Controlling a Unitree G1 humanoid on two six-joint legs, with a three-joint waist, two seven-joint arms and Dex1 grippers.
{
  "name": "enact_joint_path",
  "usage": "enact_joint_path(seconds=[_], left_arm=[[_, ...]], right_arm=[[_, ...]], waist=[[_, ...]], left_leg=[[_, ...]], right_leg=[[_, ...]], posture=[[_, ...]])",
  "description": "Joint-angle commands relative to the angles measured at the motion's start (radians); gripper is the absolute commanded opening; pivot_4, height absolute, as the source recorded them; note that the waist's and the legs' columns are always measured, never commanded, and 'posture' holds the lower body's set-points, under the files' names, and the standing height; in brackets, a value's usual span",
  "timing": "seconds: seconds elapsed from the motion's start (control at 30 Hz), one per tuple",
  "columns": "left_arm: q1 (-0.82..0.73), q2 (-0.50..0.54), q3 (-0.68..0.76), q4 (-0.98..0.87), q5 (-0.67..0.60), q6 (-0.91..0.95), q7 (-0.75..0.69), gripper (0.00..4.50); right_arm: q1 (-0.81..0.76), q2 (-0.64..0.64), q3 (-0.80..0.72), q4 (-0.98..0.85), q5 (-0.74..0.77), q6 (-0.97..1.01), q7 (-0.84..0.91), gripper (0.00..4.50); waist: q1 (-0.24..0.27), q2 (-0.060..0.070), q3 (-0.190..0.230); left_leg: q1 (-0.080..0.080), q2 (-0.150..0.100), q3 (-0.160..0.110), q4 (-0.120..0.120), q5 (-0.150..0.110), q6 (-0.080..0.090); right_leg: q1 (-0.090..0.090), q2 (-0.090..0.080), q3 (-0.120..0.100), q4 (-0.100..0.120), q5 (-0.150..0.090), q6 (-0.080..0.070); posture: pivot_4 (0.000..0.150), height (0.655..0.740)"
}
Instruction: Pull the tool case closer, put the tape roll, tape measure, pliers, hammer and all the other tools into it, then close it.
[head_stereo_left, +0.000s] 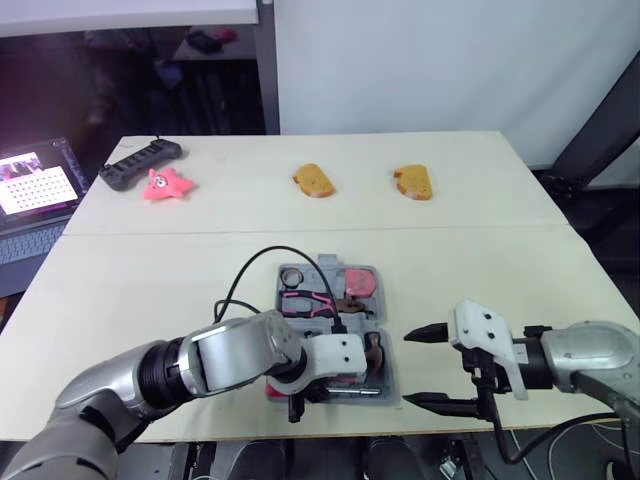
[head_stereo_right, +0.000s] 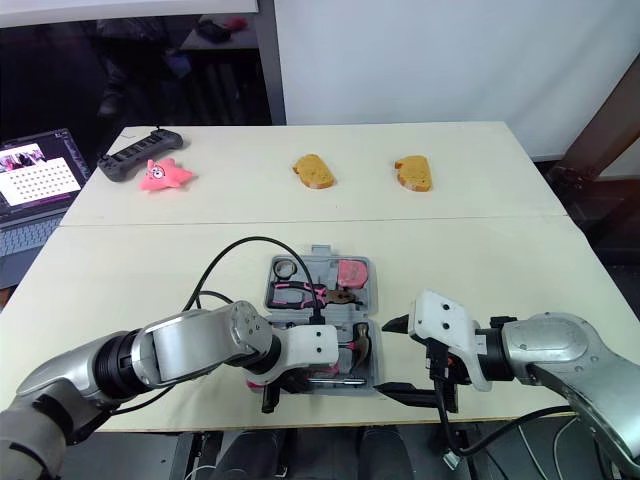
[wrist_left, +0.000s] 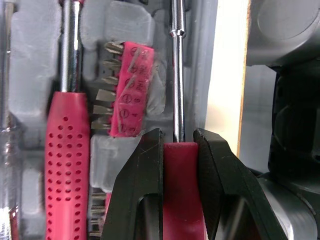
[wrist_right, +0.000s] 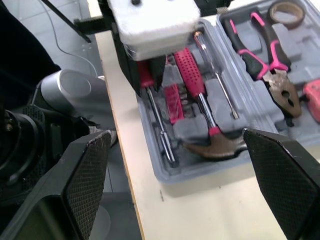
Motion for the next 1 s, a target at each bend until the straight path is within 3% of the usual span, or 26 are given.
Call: enact_joint_path(seconds=[0.03, 0.73, 1.0], left_arm=[[0.006, -0.002, -0.004, -0.013, 0.007, -0.028, -0.001, 0.41], [0.081, 0.001, -0.050, 0.043, 0.107, -0.186, -0.003, 0.41], [0.051, 0.040, -0.041, 0.001, 0.141, -0.200, -0.023, 4.31]], right_arm=[[-0.006, -0.002, -0.004, -0.005, -0.010, -0.019, 0.002, 4.50], [-0.004, 0.013, 0.020, -0.015, -0.013, -0.013, -0.015, 4.50], [-0.024, 0.021, 0.026, -0.014, -0.001, -0.007, -0.018, 4.50]], waist=[[0.000, 0.000, 0.000], [0.028, 0.002, -0.001], [0.024, 0.001, -0.001]], left_leg=[[0.000, 0.000, 0.000, 0.000, 0.000, 0.000], [0.002, 0.000, 0.000, 0.002, 0.000, 0.000], [0.001, -0.001, 0.000, 0.002, 0.000, 0.000]], right_leg=[[0.000, 0.000, 0.000, 0.000, 0.000, 0.000], [0.004, -0.001, 0.001, -0.001, 0.000, 0.000], [0.003, -0.001, 0.001, -0.001, 0.000, 0.000]], posture=[[0.150, 0.7400], [0.150, 0.7400], [0.150, 0.7400]])
